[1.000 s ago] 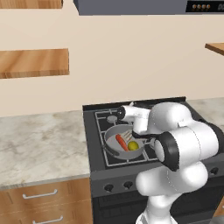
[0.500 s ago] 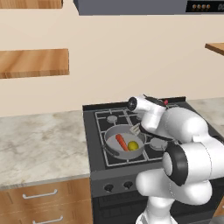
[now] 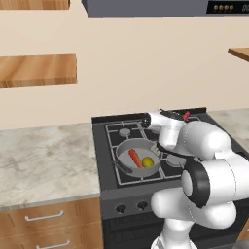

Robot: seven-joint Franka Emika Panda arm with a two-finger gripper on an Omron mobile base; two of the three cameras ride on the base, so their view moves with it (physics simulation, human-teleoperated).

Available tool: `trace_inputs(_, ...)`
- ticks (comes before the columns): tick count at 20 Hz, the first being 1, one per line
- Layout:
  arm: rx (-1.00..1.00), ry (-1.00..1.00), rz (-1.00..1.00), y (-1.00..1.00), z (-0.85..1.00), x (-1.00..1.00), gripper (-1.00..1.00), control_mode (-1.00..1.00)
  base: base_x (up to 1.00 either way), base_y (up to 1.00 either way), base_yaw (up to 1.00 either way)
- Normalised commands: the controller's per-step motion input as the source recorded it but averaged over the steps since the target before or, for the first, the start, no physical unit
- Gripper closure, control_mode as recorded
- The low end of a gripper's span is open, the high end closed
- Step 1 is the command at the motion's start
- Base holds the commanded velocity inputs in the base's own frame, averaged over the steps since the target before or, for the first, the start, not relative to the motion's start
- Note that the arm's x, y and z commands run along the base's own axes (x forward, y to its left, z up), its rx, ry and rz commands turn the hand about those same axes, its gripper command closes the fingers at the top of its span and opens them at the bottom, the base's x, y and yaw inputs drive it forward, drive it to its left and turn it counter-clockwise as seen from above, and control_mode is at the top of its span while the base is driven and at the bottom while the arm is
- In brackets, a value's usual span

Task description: Put the carrot and lemon in the pot. Retrieve the spatula and lightly stir the vegetables in the pot.

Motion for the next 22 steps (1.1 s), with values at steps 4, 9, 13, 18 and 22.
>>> trace_inputs(4, -0.11, 0.02, -0.08, 0.09, 0.04, 0.00, 1.00, -1.00, 0.00, 0.00, 0.00)
trace_inputs(9, -0.06, 0.08, -0.03, 0.32, 0.06, -0.14, 1.00, -1.00, 0.00, 0.00, 0.00)
trace_inputs(13, -0.09, 0.17, -0.03, 0.23, 0.00, -0.18, 1.00, -1.00, 0.00, 0.00, 0.00)
trace_inputs(18, -0.06, 0.18, -0.02, 0.21, 0.07, -0.10, 1.00, -1.00, 0.00, 0.00, 0.00)
trace_inputs(22, 0.00, 0.06, -0.03, 0.19, 0.00, -0.05, 1.00, -1.00, 0.00, 0.00, 0.00)
